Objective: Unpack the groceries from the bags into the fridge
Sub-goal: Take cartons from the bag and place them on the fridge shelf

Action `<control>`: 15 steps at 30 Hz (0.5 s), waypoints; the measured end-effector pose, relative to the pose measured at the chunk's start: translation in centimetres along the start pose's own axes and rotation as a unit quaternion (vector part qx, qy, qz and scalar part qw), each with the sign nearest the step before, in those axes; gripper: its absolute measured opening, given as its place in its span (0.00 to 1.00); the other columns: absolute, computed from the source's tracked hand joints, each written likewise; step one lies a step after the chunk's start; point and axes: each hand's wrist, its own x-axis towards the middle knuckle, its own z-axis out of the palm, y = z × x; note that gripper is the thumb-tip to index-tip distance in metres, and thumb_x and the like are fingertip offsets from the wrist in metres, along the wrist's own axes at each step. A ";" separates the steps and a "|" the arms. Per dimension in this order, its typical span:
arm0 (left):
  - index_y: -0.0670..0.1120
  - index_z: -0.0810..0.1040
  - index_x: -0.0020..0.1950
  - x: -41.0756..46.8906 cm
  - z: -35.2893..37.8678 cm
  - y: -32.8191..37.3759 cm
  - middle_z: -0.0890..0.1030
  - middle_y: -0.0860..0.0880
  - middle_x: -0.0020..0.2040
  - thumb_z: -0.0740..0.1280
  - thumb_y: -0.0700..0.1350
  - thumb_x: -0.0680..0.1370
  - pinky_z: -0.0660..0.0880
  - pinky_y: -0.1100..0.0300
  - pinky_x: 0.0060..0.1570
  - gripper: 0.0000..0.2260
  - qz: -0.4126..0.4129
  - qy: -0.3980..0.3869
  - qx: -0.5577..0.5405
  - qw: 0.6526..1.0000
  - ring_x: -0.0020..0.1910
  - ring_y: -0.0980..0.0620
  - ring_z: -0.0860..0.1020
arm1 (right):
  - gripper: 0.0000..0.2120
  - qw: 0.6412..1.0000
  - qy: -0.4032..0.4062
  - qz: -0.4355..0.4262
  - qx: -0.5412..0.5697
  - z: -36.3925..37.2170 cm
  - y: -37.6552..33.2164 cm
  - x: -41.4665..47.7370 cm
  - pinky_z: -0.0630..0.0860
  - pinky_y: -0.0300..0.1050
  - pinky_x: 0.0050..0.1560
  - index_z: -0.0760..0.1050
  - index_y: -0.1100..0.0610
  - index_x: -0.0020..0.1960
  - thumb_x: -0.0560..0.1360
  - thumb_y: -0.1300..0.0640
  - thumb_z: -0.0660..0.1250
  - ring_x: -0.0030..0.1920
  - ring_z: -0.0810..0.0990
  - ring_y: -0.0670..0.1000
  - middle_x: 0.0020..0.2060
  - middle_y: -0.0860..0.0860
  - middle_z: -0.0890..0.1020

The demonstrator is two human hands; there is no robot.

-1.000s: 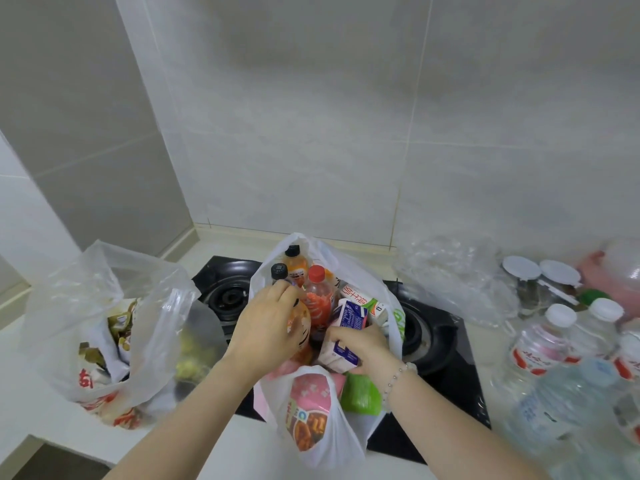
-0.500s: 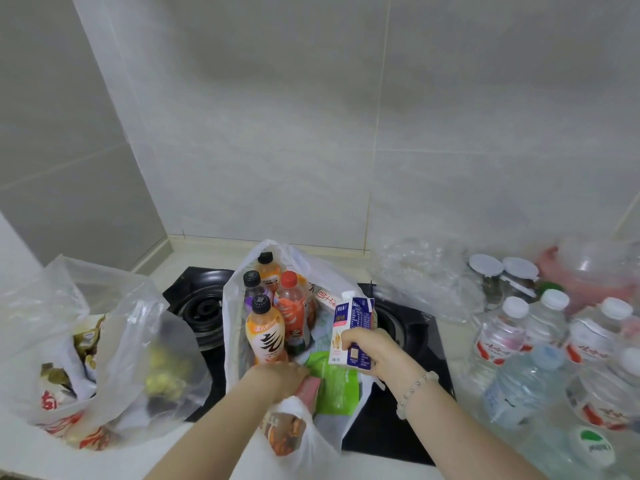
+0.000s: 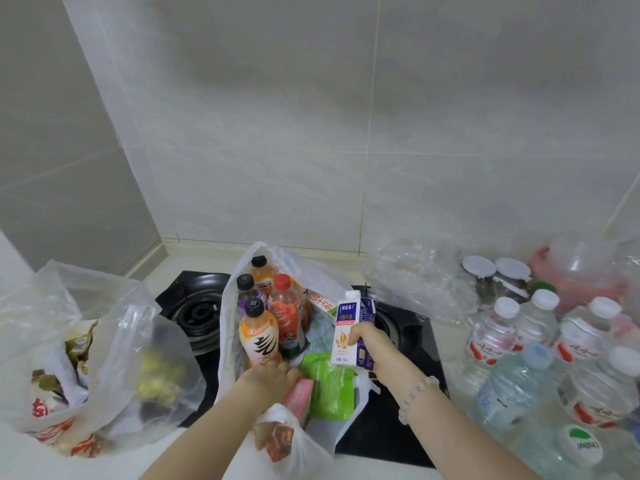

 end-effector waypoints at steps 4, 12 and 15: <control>0.43 0.54 0.75 -1.8 -1.4 0.5 0.64 0.41 0.68 0.59 0.42 0.80 0.64 0.52 0.65 0.25 0.008 0.049 -0.059 0.997 0.67 0.42 0.66 | 0.13 0.999 0.016 -0.021 0.040 -0.4 0.2 0.4 0.77 0.48 0.45 0.75 0.64 0.54 0.70 0.66 0.64 0.40 0.80 0.56 0.40 0.58 0.81; 0.47 0.49 0.74 -5.3 -4.8 -0.6 0.61 0.52 0.68 0.79 0.54 0.61 0.57 0.62 0.67 0.52 0.016 0.229 -0.347 0.909 0.67 0.54 0.62 | 0.08 0.993 0.031 -0.116 0.017 -0.6 -2.5 -0.1 0.76 0.43 0.38 0.75 0.52 0.42 0.69 0.57 0.75 0.43 0.80 0.53 0.43 0.54 0.81; 0.48 0.52 0.73 -6.2 -6.1 -1.0 0.66 0.56 0.63 0.81 0.55 0.57 0.64 0.60 0.65 0.53 -0.014 0.279 -0.471 0.837 0.62 0.57 0.66 | 0.15 0.983 0.049 -0.177 -0.008 -0.5 -4.7 -0.7 0.75 0.45 0.44 0.76 0.56 0.51 0.67 0.57 0.76 0.46 0.80 0.53 0.47 0.54 0.81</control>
